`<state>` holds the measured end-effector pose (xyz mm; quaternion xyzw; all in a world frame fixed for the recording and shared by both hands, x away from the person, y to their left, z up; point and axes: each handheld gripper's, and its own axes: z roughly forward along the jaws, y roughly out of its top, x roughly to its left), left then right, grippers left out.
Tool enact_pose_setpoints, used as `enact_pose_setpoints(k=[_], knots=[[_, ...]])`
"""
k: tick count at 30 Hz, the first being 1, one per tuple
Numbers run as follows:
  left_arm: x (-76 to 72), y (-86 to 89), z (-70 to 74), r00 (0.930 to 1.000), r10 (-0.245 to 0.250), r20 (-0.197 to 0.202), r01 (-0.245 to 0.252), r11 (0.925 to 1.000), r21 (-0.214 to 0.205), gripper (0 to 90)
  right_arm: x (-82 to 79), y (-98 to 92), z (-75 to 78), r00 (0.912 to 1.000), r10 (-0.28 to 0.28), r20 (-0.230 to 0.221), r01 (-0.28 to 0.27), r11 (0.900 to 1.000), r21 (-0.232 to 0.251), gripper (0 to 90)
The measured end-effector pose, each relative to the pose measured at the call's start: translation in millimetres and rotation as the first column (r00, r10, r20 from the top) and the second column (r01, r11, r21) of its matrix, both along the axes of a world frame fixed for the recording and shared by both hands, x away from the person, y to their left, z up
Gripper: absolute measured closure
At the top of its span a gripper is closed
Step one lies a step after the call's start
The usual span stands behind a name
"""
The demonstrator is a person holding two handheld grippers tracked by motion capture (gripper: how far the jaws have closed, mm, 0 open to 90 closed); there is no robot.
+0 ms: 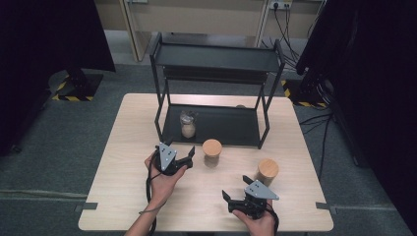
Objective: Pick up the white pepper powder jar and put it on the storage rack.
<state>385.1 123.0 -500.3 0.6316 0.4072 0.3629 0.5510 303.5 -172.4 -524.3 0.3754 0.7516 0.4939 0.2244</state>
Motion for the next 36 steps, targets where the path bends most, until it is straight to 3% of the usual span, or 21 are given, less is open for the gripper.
enact_pose_setpoints(k=[18,24,36], knots=[[-24.6,3.9,-4.0,0.9989,-0.047,-0.006,0.047,0.9987,-0.020,13.6,-0.1,0.0,0.0,1.0000,-0.001,0.000,0.001,1.0000,0.000,6.3],[-31.9,4.5,-4.3,0.9983,-0.059,0.004,0.059,0.9983,-0.005,13.6,-0.1,0.0,0.0,1.0000,-0.001,0.001,0.001,1.0000,0.000,6.3],[-44.6,10.3,-8.7,0.9966,-0.080,-0.015,0.080,0.9968,0.000,13.5,-0.3,0.1,0.0,1.0000,-0.002,0.002,0.002,1.0000,-0.001,6.4]])
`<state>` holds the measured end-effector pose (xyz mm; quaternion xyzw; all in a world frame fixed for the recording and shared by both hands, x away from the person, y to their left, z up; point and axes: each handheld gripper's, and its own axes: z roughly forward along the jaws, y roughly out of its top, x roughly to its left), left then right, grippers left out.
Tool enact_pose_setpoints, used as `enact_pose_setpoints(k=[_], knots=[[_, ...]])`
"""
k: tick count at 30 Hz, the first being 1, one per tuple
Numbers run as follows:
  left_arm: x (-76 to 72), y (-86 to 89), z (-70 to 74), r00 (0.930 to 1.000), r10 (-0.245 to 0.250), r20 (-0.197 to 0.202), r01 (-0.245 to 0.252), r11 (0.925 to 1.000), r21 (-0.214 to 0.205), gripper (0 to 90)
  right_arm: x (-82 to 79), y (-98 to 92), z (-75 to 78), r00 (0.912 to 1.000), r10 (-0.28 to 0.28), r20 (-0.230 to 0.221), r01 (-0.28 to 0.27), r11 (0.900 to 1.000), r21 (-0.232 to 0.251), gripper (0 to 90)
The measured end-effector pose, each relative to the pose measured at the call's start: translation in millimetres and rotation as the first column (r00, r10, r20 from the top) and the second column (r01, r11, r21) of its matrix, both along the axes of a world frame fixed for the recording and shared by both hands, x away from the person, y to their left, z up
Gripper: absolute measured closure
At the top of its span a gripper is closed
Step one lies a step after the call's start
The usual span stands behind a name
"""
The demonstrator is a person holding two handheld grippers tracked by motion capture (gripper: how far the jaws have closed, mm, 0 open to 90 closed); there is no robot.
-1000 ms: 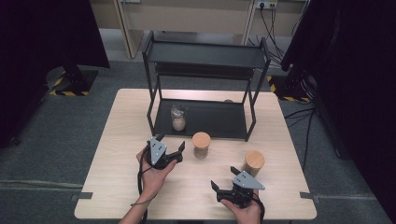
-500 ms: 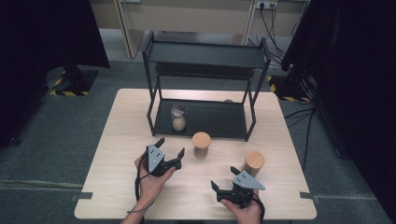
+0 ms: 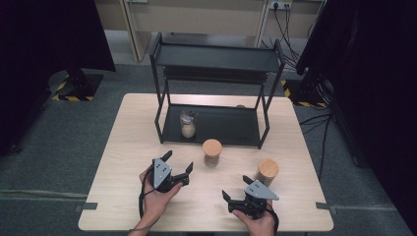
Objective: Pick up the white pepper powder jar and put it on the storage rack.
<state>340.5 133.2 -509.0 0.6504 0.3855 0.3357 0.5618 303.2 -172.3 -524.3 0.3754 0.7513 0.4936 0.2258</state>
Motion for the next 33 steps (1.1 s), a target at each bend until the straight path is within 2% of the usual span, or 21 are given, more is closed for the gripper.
enact_pose_setpoints(k=[4,22,33], knots=[[-4.0,4.7,-1.2,0.9999,-0.006,-0.013,0.006,0.9999,-0.013,13.4,-0.1,0.1,0.0,1.0000,0.000,-0.001,0.000,1.0000,-0.001,6.3],[-20.4,13.6,-9.1,0.9990,-0.026,-0.036,0.026,0.9995,-0.018,13.5,-0.1,0.2,0.0,1.0000,-0.001,0.000,0.001,1.0000,-0.002,6.4],[-31.5,19.8,-11.2,0.9976,-0.043,-0.053,0.041,0.9980,-0.049,13.4,-0.2,0.3,0.0,1.0000,-0.002,0.000,0.002,1.0000,-0.002,6.4]])
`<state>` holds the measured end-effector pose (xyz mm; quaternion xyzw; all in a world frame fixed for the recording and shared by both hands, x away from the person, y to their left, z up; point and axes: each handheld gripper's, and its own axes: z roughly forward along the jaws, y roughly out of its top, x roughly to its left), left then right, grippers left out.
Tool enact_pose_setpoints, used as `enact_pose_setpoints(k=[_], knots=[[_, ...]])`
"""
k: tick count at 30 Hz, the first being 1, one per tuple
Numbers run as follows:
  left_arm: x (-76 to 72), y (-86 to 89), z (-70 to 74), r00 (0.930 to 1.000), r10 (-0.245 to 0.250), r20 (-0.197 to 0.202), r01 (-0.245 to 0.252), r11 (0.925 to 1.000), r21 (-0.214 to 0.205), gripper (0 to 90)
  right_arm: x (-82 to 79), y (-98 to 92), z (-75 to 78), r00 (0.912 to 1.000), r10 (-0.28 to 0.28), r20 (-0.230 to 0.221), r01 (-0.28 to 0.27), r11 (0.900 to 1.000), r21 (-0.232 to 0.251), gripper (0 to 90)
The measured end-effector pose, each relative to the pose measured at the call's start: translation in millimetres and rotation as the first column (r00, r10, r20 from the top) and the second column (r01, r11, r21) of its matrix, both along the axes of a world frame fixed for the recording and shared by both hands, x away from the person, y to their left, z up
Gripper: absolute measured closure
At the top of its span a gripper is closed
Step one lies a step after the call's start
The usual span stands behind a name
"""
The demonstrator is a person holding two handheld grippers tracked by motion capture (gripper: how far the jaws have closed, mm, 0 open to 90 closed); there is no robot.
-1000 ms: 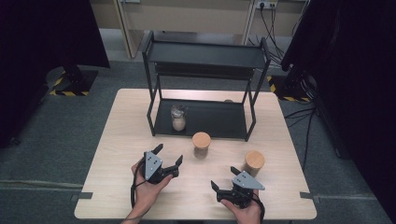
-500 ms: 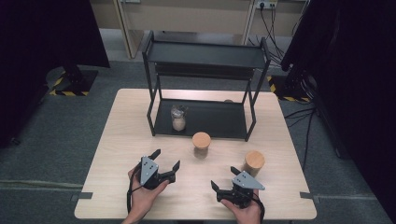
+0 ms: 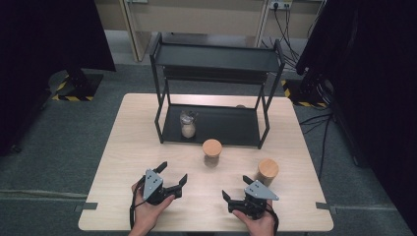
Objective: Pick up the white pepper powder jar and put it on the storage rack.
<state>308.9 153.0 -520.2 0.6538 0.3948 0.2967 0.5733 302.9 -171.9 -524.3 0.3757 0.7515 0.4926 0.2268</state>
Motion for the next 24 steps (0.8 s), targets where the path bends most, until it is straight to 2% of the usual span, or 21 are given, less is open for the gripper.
enact_pose_setpoints(k=[11,19,24], knots=[[-5.9,3.0,-3.1,1.0000,-0.002,0.001,0.002,1.0000,-0.005,13.4,0.1,-0.1,0.0,1.0000,-0.001,-0.002,0.001,1.0000,0.002,6.3],[-6.0,3.2,-10.7,1.0000,-0.004,-0.009,0.004,1.0000,-0.005,13.3,0.1,-0.2,0.0,1.0000,-0.001,-0.002,0.001,1.0000,0.002,6.3],[-5.9,2.6,-12.6,1.0000,-0.003,-0.001,0.003,0.9999,-0.015,13.2,0.2,-0.2,0.0,1.0000,0.000,-0.002,0.000,1.0000,0.003,6.3]])
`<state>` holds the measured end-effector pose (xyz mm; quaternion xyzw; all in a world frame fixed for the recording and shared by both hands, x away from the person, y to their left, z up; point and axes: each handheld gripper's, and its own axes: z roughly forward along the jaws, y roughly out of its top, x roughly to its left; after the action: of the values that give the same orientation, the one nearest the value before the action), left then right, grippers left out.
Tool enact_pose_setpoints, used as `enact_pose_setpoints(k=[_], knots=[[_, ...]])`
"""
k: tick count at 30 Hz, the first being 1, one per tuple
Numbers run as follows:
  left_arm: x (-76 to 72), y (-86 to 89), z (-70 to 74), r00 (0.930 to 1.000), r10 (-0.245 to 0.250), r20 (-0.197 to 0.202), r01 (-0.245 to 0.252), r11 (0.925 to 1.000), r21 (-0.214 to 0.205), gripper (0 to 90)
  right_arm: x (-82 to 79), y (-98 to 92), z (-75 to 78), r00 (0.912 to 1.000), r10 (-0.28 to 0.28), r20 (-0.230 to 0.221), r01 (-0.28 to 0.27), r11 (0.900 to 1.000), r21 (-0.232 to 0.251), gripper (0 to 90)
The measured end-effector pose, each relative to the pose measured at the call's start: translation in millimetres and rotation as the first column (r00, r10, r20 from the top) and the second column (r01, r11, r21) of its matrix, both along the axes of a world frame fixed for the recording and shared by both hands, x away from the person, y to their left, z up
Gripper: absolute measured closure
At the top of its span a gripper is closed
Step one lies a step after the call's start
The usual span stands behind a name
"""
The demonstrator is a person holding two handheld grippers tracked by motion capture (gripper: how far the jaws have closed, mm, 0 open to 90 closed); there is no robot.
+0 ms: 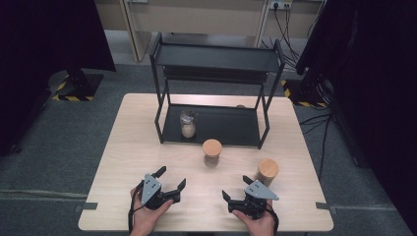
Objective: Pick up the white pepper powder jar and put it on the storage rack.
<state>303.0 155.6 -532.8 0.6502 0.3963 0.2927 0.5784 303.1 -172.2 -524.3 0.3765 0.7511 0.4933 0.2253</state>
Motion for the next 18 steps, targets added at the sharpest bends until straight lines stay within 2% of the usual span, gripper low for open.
enact_pose_setpoints(k=[10,18], knots=[[-1.3,0.2,-0.1,1.0000,-0.002,0.000,0.002,1.0000,-0.004,12.7,0.0,0.1,0.0,1.0000,0.003,0.000,-0.003,1.0000,-0.001,6.3],[-1.3,-0.6,0.1,1.0000,-0.003,0.000,0.003,1.0000,0.008,12.5,0.1,-0.1,0.0,1.0000,0.004,-0.001,-0.004,1.0000,0.001,6.3]])
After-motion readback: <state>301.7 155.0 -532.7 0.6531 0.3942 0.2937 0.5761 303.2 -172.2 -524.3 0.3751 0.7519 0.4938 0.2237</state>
